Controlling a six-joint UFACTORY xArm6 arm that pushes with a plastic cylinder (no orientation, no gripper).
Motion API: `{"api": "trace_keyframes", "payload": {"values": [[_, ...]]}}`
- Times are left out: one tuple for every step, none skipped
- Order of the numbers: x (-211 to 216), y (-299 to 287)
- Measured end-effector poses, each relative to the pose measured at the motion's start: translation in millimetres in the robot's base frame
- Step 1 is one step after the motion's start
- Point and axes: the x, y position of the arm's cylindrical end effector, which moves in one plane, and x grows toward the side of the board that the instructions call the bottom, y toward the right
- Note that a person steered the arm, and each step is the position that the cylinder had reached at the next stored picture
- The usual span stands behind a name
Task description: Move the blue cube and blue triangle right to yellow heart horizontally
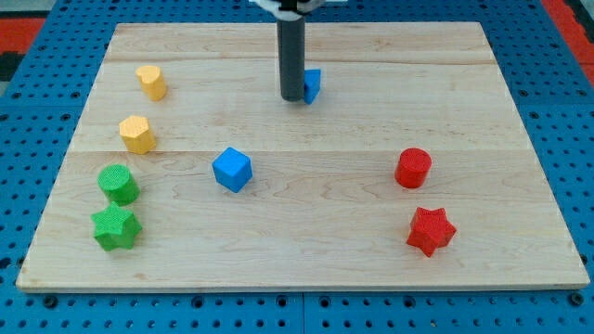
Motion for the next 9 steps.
{"api": "trace_keyframes", "payload": {"values": [[7, 11], [84, -14], [149, -14], [171, -41], [173, -95], [157, -119], [122, -111], [74, -90], [24, -91]]}}
